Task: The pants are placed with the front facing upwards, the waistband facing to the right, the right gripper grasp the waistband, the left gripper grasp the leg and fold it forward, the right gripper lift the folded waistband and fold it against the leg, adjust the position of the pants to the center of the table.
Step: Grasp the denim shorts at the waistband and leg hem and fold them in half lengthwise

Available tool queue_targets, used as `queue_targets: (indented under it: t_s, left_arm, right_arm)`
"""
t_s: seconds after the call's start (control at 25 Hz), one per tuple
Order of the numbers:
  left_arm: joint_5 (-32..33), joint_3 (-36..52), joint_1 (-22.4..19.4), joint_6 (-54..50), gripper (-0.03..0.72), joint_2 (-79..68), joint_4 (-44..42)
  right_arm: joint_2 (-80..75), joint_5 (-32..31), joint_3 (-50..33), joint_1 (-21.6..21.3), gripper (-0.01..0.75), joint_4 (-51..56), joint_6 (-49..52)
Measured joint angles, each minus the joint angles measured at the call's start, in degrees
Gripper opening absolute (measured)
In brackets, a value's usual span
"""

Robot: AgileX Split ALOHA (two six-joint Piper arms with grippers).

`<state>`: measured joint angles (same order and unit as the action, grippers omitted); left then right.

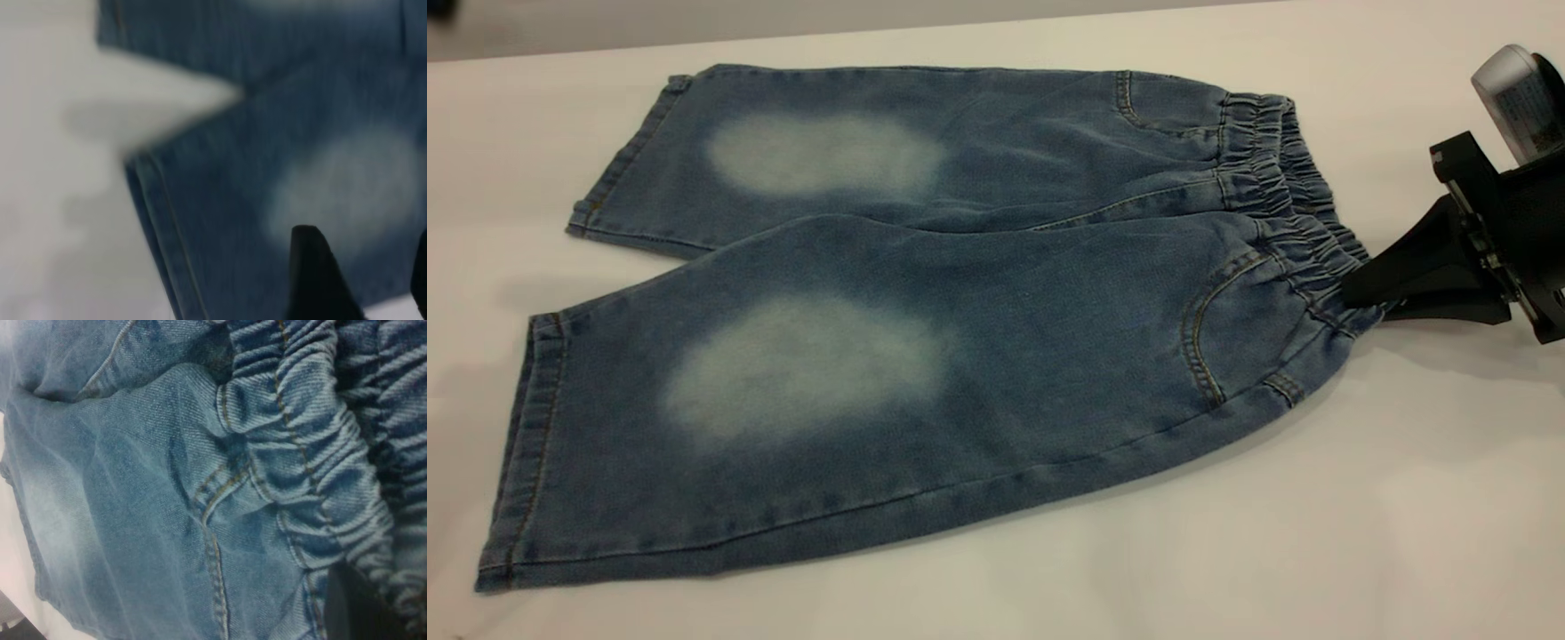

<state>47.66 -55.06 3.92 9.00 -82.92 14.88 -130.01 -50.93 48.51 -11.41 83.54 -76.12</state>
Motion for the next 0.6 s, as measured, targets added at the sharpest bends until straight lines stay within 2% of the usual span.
queue_targets:
  t_s: [0.16,0.28,0.6]
  left_arm:
    - [-0.49,5.46,3.33,0.67,0.325,0.06,-1.12]
    - [-0.49,8.38,5.31,1.11,0.325,0.06,-5.16]
    - [-0.96,13.61,5.54,1.23,0.337,0.06,-9.53]
  right_arm:
    - [0.0,0.0,0.0,0.0,0.032,0.05,-0.05]
    - [0.0,0.0,0.0,0.0,0.032,0.05,-0.05]
    - [0.0,0.0,0.0,0.0,0.033,0.07,-0.17]
